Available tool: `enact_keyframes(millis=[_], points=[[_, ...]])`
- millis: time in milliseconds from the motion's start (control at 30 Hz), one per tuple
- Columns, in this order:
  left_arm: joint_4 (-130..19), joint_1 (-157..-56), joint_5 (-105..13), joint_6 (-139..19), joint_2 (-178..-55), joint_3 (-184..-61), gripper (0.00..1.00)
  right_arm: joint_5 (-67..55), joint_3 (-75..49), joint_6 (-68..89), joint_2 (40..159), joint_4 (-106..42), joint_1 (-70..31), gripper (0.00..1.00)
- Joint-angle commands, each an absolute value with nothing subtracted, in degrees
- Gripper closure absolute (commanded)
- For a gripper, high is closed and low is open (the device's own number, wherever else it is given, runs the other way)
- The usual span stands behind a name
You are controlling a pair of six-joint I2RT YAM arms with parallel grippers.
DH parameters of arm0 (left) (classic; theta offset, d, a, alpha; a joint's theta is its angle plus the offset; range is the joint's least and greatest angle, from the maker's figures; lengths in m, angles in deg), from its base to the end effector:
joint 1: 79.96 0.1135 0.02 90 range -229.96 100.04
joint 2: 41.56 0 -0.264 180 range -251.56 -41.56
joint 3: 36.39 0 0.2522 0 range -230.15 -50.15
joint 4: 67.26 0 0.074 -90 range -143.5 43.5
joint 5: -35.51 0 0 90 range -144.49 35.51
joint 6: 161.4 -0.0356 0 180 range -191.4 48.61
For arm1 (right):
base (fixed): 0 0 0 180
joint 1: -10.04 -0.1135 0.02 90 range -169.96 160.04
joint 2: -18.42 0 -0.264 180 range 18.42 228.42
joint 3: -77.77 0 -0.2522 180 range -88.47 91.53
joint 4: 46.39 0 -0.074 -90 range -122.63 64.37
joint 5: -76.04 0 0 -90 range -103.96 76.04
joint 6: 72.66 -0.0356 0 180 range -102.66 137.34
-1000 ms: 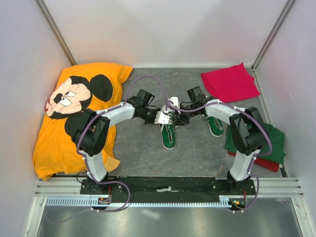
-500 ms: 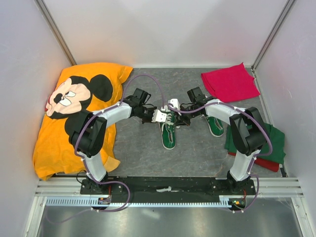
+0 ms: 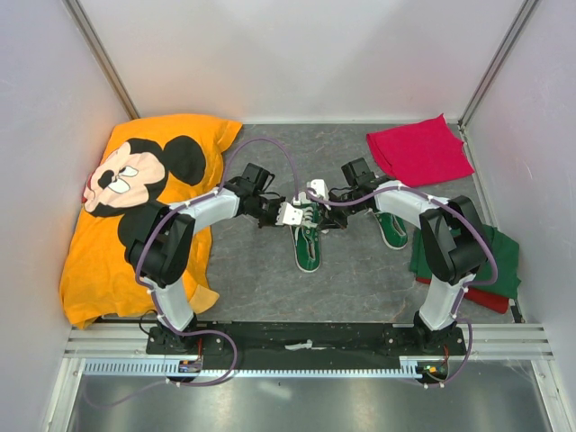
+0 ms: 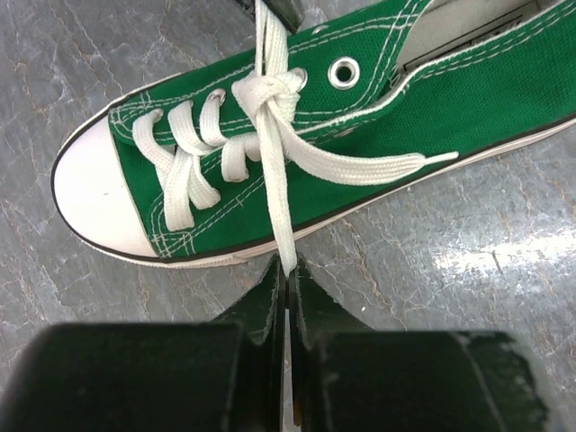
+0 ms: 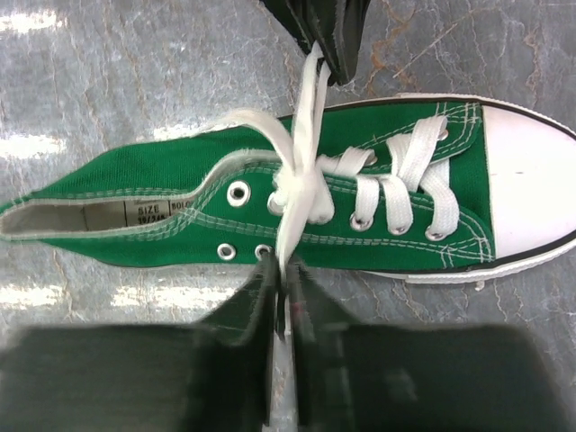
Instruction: Tie the shoes
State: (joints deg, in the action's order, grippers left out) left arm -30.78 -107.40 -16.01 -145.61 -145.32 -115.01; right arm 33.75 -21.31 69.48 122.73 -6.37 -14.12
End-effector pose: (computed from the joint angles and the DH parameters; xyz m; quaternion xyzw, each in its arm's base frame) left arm 0.3089 -0.1853 0.1732 0.7606 0.5156 -0.2014 0.3392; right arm 0.3182 0.1716 0.1816 -0.6229 0.6425 0.3311 0.2992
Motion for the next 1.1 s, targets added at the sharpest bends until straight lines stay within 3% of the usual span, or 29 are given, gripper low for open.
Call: enact_keyframes(millis=[0,33,100,133,200,233,300,333,467,500,633,733,1067], points=[[-30.65,-107.2,-13.63,-141.72,-143.07,-116.86,0.86,35.35,-18.51,68.06,121.78,-4.33,-13.95,0.75],[-30.65,-107.2,-13.36,-140.84,-142.9,-117.21,0.73,35.35,-18.16,67.36,121.6,-4.15,-13.95,0.65],[-31.88,-107.12,-13.1,-136.2,-141.58,-117.39,0.61,35.09,-16.67,64.02,120.9,-4.33,-13.78,0.53],[-31.97,-107.03,-12.92,-134.87,-141.05,-117.82,0.5,35.0,-15.97,62.7,120.63,-4.24,-13.43,0.46],[-32.41,-106.51,-12.92,-130.31,-138.6,-118.09,0.43,35.17,-13.69,57.54,119.76,-4.24,-12.03,0.39],[-32.76,-106.33,-12.92,-128.45,-137.81,-118.18,0.33,35.26,-12.98,55.94,119.41,-4.41,-11.32,0.34],[-33.98,-104.58,-12.48,-120.58,-135.27,-118.62,0.24,34.91,-10.44,50.95,118.35,-4.41,-9.04,0.31],[-34.34,-103.78,-12.39,-117.39,-134.55,-119.66,0.03,34.65,-9.55,48.91,118.09,-4.42,-8.16,0.28],[-34.09,-100.0,-17.12,-97.28,-133.84,-126.6,0.01,30.46,-5.68,36.7,116.24,-6.96,-3.15,0.19],[-30.77,-98.61,-19.92,-90.45,-135.23,-129.05,0.01,29.99,-4.63,34.24,115.98,-8.18,-2.27,0.13],[-18.75,-96.49,-28.02,-80.55,-139.54,-144.85,0.01,23.32,-3.74,23.78,114.04,-9.95,2.47,0.02],[-13.18,-94.46,-29.0,-77.38,-140.26,-149.29,0.01,14.89,-5.14,20.34,112.29,-8.91,4.58,0.02],[-18.95,-92.97,-37.61,-72.19,-128.33,-123.74,0.01,7.14,-26.39,24.81,99.64,-5.38,5.38,0.02]])
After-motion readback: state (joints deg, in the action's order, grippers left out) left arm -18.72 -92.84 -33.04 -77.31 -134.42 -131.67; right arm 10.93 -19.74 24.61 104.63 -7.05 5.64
